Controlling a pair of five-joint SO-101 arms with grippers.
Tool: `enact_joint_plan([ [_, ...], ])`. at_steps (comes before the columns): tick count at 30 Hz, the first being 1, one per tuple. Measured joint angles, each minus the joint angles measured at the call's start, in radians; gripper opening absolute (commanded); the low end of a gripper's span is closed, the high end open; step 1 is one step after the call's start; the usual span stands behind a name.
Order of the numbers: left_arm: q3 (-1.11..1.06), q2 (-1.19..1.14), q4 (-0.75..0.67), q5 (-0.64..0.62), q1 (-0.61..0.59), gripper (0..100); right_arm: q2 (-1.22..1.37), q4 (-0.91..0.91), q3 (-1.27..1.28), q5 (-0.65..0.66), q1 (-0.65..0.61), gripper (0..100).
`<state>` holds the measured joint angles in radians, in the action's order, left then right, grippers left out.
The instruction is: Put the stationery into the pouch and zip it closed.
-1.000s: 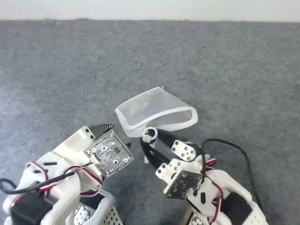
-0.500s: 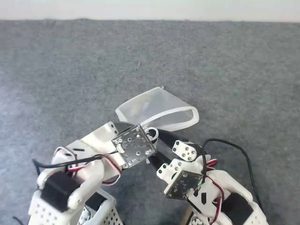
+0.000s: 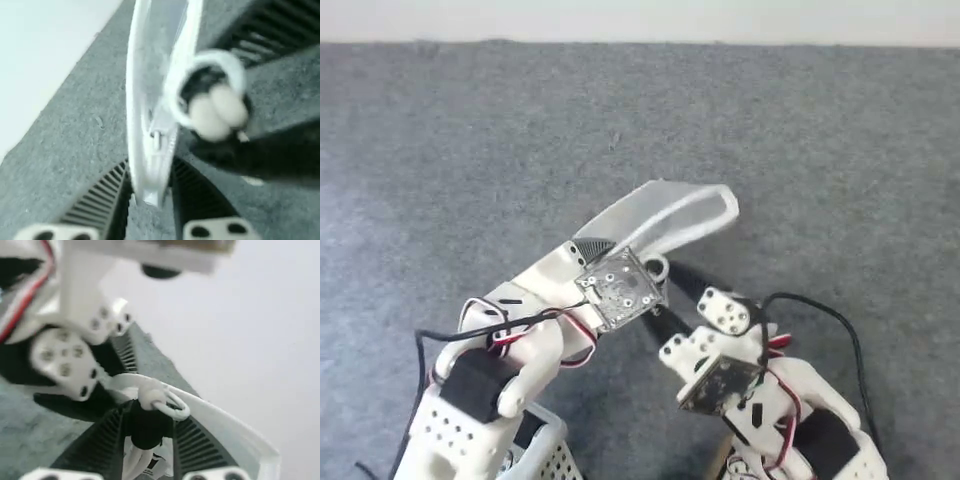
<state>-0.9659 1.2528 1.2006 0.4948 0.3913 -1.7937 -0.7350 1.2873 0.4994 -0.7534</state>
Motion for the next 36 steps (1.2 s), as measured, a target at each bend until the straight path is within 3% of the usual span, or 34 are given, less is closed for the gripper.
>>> enact_joint_plan([
  [6, 0.0, 0.0, -0.008, -0.092, 0.0, 1, 0.002, 0.095, 0.037, -0.057, 0.057, 0.6],
  [10, -0.058, 0.011, -0.089, -0.129, 0.002, 1, 0.002, 0.117, 0.037, -0.074, 0.064, 0.6],
  [27, -0.115, 0.026, -0.157, -0.144, 0.003, 1, 0.008, 0.305, 0.117, -0.081, 0.186, 0.6],
  [36, -0.117, 0.026, -0.175, -0.158, -0.046, 1, 0.226, 0.433, 0.107, -0.14, 0.262, 0.6],
])
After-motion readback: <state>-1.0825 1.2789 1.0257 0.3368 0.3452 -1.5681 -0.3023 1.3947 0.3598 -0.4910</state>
